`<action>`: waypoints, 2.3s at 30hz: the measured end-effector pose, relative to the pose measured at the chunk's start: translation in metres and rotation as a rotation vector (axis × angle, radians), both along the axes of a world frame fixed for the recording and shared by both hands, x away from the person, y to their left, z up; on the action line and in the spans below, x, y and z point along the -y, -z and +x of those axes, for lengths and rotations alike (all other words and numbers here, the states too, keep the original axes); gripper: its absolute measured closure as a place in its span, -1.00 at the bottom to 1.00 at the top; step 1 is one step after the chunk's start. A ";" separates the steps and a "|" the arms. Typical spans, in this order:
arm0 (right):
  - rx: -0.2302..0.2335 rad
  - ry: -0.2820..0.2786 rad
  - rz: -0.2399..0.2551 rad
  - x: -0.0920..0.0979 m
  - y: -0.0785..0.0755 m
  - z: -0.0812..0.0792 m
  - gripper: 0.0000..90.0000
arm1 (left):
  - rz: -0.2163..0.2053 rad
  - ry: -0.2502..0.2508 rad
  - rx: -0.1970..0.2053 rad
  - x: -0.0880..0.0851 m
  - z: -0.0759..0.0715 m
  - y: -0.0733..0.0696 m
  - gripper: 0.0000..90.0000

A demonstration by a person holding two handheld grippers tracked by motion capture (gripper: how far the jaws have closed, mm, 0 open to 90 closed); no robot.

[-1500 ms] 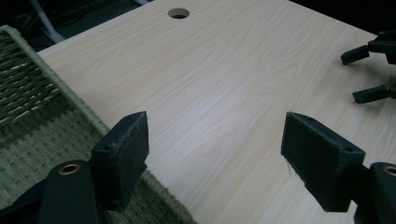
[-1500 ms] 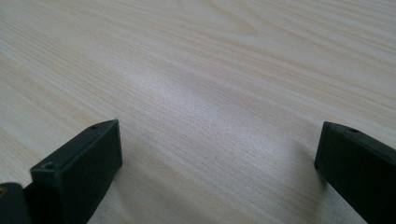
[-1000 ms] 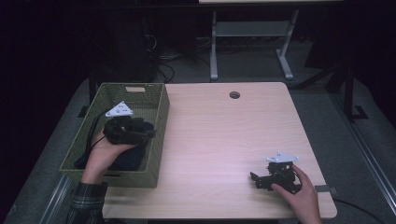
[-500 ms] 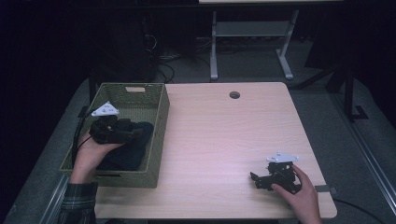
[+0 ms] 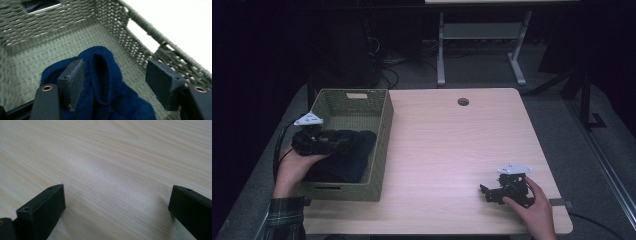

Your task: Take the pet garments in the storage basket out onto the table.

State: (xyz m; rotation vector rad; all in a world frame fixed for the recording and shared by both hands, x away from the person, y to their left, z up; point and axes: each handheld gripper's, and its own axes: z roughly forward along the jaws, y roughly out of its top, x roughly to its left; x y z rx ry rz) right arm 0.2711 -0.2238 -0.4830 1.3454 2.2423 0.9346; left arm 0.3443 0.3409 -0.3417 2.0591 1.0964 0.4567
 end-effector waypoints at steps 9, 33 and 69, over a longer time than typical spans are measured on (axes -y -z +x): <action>0.000 0.000 0.000 0.000 0.000 0.000 -0.99 | 0.059 -0.065 -0.049 -0.023 0.001 0.008 -0.31; 0.000 0.001 0.000 0.000 0.000 0.000 -0.99 | 0.195 -0.093 -0.236 -0.032 0.011 0.029 0.00; 0.000 0.001 0.000 0.000 0.000 0.000 -0.99 | -0.135 -0.051 0.018 -0.025 -0.002 -0.042 0.78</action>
